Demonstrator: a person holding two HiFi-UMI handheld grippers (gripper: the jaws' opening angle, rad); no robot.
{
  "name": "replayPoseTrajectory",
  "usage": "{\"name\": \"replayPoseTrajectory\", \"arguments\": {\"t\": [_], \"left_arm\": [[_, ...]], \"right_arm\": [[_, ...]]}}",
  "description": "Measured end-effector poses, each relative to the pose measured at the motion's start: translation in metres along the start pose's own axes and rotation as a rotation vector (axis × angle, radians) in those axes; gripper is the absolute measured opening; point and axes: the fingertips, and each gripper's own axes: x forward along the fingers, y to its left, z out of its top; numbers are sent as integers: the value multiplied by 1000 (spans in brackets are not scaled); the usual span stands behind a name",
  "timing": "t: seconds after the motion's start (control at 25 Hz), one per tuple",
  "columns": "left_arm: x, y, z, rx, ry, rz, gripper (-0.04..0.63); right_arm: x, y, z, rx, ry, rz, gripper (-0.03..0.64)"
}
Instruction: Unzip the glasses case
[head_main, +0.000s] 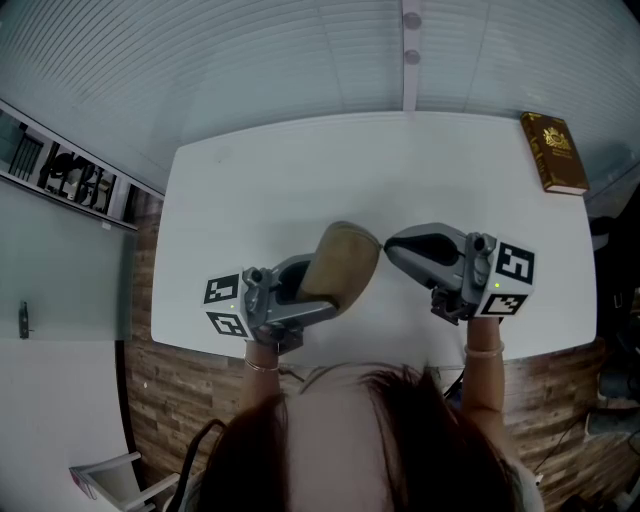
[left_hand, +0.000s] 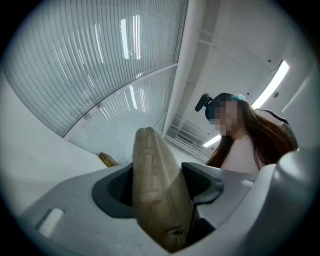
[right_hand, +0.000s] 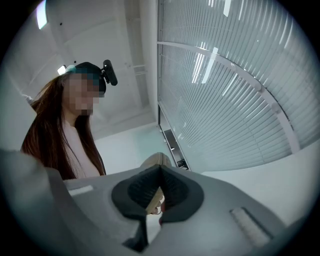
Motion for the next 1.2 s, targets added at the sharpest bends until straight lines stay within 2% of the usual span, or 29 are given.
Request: {"name": "replayPoseTrajectory", "arguments": {"t": [0.72,1.2], "left_arm": [[1,11,6,-97,-124,-4,288],[2,17,10,-140,-177,17,288]], "right_arm": [[-1,-5,-6,23,-32,-57,2],[-1,-7,-10,29,-35,-85,2]]}}
